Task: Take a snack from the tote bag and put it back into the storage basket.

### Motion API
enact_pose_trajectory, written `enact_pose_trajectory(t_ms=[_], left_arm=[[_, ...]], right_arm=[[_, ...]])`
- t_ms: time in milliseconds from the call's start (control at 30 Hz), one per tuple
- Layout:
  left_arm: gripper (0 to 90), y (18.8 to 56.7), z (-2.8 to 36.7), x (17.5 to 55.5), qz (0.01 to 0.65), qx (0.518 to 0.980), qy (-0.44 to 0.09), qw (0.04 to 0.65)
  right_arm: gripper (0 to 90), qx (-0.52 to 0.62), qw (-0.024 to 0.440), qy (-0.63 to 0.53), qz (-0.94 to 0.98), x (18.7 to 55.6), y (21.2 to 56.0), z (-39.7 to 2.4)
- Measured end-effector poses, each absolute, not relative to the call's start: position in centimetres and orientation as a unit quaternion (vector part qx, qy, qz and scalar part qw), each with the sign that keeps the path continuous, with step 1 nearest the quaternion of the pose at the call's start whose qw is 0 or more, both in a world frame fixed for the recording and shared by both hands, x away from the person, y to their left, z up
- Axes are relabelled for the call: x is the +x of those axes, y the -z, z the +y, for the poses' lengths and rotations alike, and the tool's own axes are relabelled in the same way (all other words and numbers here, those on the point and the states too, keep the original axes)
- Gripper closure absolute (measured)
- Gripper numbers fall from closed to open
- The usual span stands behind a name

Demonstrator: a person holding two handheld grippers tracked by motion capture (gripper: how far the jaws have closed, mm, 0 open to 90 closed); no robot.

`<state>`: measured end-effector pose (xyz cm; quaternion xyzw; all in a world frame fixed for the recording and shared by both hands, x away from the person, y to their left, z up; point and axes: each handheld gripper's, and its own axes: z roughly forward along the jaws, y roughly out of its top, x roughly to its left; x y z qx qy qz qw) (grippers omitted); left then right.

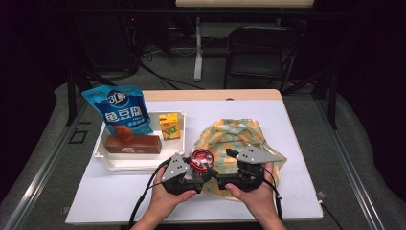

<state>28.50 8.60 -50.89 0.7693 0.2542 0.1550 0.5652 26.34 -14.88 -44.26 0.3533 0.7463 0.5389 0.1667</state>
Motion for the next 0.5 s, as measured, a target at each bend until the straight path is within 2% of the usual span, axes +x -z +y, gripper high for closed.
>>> enact_pose_trajectory(t_ms=[500], left_arm=[[25.1,50.6,13.5,29.7,0.304,0.736,-0.183,0.576]], right_arm=[[15.3,0.402,0.199,-0.519,0.728,27.7,45.6,-19.2]])
